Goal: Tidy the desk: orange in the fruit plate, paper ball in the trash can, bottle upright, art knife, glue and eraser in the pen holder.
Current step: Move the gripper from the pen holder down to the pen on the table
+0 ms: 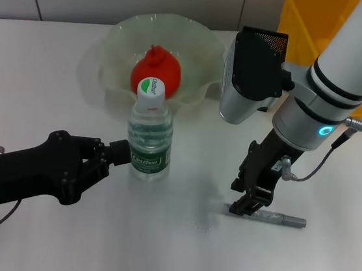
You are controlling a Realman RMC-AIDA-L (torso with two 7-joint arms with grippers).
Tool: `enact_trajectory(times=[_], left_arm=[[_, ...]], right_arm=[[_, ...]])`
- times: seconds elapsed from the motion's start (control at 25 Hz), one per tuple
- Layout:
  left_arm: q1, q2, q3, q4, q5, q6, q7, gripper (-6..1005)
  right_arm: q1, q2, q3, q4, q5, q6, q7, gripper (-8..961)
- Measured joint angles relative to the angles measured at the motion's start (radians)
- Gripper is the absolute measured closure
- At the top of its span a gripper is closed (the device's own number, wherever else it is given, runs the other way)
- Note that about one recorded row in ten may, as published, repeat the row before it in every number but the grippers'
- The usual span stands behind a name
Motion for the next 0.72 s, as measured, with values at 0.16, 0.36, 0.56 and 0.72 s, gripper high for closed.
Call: enact_trajectory(times=[0.16, 0.36, 0.56, 0.72], left_arm=[[0.0, 0.0, 0.0, 0.0, 0.0, 0.0, 0.0, 998], [0.001, 0.0, 0.0, -0.001, 0.0, 0.002, 0.0, 998], [0.002, 0.0, 0.0, -0.002, 0.0, 0.005, 0.0, 998], [0.001, 0.0, 0.0, -0.003, 0.0, 0.004, 0.0, 998]], right_arm=[[0.002, 0.0, -0.002, 0.013, 0.004, -0.004, -0.003, 528], [0.008, 0.0, -0.009, 0.045, 0.005, -0.011, -0.01, 529], [0.006, -0.001, -0.011, 0.054, 0.005, -0.024, -0.014, 530], [0.008, -0.001, -0.011, 0.071, 0.005, -0.031, -0.016, 531]])
